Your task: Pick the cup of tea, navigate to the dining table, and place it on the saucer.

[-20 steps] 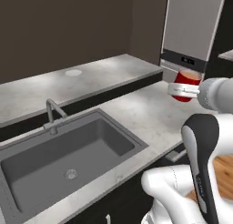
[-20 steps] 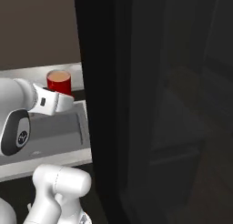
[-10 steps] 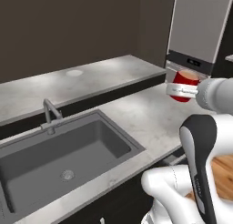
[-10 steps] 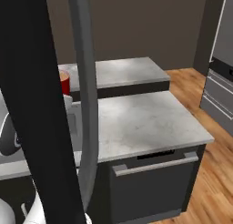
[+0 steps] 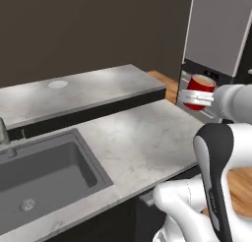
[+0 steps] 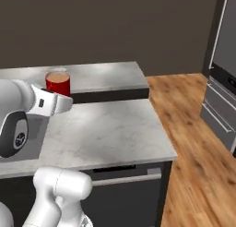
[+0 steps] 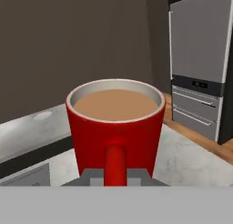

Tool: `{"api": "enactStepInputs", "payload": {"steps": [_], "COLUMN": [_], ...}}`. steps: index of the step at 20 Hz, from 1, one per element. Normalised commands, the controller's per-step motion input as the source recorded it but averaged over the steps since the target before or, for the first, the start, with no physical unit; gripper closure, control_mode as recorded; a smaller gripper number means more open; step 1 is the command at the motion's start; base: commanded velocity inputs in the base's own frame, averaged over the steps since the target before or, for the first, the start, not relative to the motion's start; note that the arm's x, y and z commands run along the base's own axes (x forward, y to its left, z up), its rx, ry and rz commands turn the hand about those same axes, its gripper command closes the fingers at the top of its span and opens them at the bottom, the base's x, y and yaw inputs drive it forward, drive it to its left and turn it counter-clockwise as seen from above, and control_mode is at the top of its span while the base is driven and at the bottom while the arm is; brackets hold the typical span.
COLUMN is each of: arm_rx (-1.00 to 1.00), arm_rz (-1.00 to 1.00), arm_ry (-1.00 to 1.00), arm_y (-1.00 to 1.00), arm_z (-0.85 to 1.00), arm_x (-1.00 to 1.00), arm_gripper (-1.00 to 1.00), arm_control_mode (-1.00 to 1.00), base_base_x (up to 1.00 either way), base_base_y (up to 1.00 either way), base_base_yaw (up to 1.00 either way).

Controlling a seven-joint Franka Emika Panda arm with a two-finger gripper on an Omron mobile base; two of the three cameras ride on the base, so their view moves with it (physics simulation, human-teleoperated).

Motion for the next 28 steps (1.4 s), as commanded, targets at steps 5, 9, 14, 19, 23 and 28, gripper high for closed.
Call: {"api": "enactStepInputs", "payload": {"steps": [5, 9, 14, 19, 23, 28], "arm_rx": [0.00, 0.00, 0.00, 0.00, 0.00, 0.00], "arm_rz": [0.00, 0.00, 0.00, 0.00, 0.00, 0.00], "arm_ry": [0.00, 0.00, 0.00, 0.00, 0.00, 0.00], "arm_y": [0.00, 0.00, 0.00, 0.00, 0.00, 0.00], "arm_z": [0.00, 0.00, 0.00, 0.00, 0.00, 0.00], "arm_x": [0.00, 0.00, 0.00, 0.00, 0.00, 0.00], "arm_gripper": [1.00, 1.00, 1.00, 1.00, 1.00, 1.00], "arm_control_mode": [1.00, 1.00, 1.00, 1.00, 1.00, 1.00], "base_base_x": [0.71, 0.56, 0.49, 0.38, 0.47, 0.95], "base_base_y": [-1.00, -1.00, -1.00, -1.00, -1.00, -0.85], "base_base_yaw": [0.25, 0.27, 0.27, 0.26, 0.23, 0.16]}}
